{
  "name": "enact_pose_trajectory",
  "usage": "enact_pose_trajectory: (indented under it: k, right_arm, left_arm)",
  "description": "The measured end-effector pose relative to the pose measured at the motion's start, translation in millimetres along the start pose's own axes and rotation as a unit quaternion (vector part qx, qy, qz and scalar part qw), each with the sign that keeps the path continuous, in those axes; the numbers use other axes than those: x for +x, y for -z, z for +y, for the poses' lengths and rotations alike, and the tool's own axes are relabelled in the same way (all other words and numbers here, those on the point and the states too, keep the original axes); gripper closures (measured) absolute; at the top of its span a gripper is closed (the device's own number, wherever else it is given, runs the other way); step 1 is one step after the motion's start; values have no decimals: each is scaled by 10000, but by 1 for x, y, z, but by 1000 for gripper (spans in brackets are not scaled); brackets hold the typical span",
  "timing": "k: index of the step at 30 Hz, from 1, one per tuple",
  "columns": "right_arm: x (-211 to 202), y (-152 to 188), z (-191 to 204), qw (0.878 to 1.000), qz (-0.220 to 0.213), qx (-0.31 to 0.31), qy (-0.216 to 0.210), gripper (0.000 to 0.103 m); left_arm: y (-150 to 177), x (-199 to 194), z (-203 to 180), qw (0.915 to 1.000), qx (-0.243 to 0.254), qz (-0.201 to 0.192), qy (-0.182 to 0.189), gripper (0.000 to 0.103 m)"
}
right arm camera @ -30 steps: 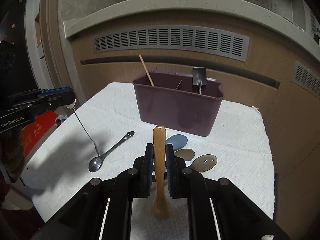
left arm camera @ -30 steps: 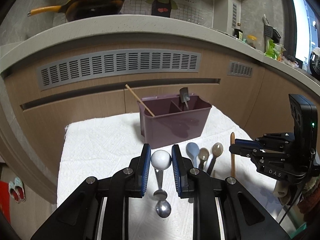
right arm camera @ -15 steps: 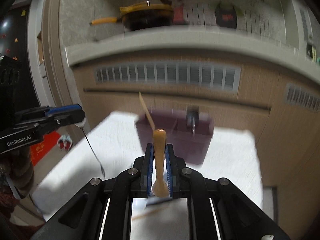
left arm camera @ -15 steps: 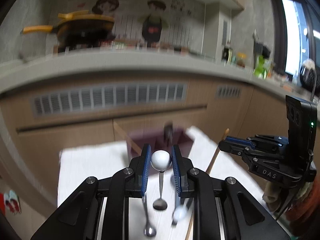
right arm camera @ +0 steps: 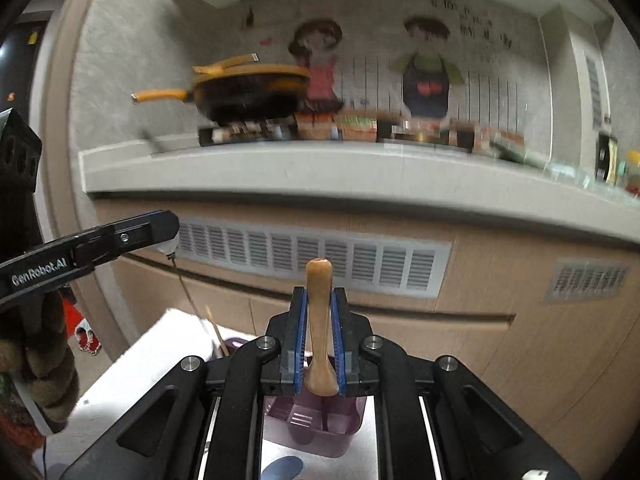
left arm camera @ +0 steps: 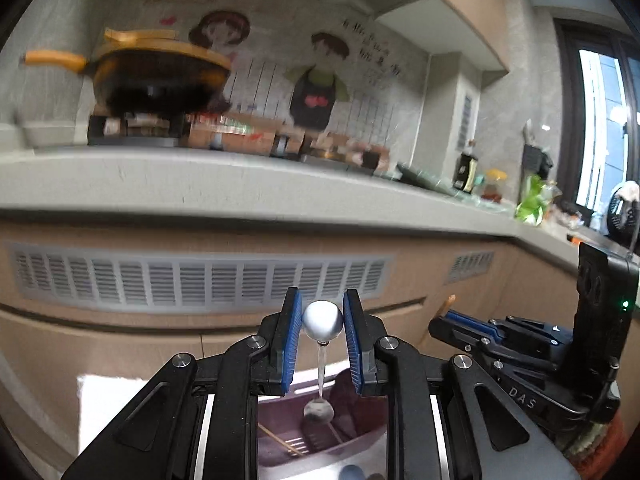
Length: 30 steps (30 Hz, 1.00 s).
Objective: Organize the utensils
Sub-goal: 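Carry both spoons to the caddy and release them inside with both tools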
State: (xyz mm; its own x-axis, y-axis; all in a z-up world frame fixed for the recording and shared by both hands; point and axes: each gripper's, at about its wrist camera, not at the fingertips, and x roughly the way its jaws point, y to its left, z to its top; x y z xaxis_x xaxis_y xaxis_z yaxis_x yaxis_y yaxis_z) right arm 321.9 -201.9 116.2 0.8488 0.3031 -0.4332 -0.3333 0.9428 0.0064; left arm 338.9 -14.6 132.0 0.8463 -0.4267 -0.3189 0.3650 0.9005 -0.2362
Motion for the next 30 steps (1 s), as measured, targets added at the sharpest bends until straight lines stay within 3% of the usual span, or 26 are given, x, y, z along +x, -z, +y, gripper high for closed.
enact_pose_trajectory:
  k: [9,12,14,17,23,30]
  right_arm:
    - [71,50,-14,9952,944,187,-151,91]
    - [85,59,-20,9902,1278,357,-431,91]
    - [83,62,-19,9908,1246,367,-386,81]
    - [71,64,-16,9930,1144,199,-239,79]
    - [37,79,3,9934,1129,16,-208,78]
    - [30,142,31,9793,1963,94,-484,76]
  left_arm:
    - [44,61,24,9967,-305,742,114,81]
    - [56,72,32,9937,-522,975,190,79]
    - [61,74,36,9921,-612,1071,203,73]
    - [66,63,38,9932,-551,1015,146,64]
    - [89,22,44,9933,-499,1040,-76,59]
    - [146,-16,48,9846,-505,1615,-435,57]
